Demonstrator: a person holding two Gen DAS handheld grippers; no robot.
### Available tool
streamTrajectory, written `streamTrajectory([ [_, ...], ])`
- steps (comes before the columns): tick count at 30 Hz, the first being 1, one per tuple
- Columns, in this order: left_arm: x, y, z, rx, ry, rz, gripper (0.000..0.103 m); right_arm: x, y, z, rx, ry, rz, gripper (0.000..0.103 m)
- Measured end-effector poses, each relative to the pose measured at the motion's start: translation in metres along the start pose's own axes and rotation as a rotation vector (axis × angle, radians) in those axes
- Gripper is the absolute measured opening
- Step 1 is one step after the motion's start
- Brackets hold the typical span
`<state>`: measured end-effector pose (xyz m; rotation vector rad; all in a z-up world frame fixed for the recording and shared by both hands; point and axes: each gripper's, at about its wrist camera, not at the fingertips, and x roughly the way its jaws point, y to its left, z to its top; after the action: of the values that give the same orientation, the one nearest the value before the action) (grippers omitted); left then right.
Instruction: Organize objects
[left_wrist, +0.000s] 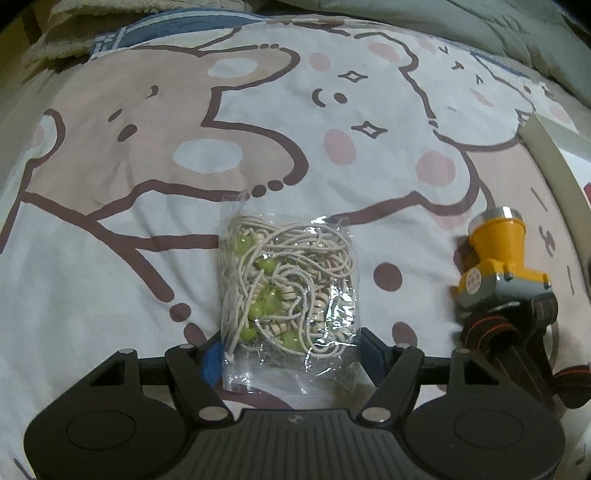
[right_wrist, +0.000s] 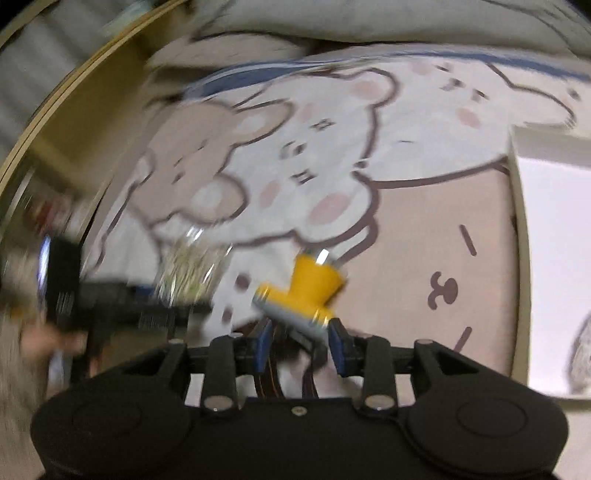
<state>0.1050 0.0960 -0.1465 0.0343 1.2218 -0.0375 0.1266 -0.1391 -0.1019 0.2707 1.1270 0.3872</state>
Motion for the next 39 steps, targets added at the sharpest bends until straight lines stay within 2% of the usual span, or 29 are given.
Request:
streamTrajectory([
  [6, 0.000, -0.004, -0.001, 0.028, -0.003, 0.021, 0.075, 0.035, 0.001, 0.019, 0.190, 0.009, -0.078, 0.044],
  [8, 0.000, -0.004, 0.001, 0.042, -0.004, 0.029, 0.077, 0.045, 0.001, 0.022, 0.230, 0.017, -0.132, 0.045],
  [10, 0.001, -0.005, 0.004, 0.061, -0.012, 0.052, 0.082, 0.054, 0.002, 0.024, 0.259, 0.033, -0.177, 0.046],
  [13, 0.004, -0.005, 0.009, 0.080, -0.012, 0.062, 0.086, 0.066, 0.002, 0.027, 0.288, 0.059, -0.186, 0.046],
  [22, 0.017, 0.005, 0.023, 0.000, 0.028, 0.019, 0.086, 0.089, 0.004, 0.028, 0.273, 0.108, -0.199, 0.045],
  [31, 0.025, -0.003, 0.024, 0.013, 0.041, 0.048, 0.087, 0.107, 0.009, 0.030, 0.166, 0.142, -0.183, 0.042],
  [32, 0.024, -0.003, 0.024, 0.014, 0.040, 0.046, 0.086, 0.108, 0.010, 0.030, 0.158, 0.142, -0.178, 0.042],
  [36, 0.019, -0.001, 0.025, 0.008, 0.032, 0.019, 0.069, 0.105, 0.012, 0.030, 0.114, 0.129, -0.162, 0.042],
  [39, 0.015, 0.003, 0.026, -0.012, 0.027, 0.012, 0.065, 0.099, 0.014, 0.031, 0.082, 0.109, -0.145, 0.042],
])
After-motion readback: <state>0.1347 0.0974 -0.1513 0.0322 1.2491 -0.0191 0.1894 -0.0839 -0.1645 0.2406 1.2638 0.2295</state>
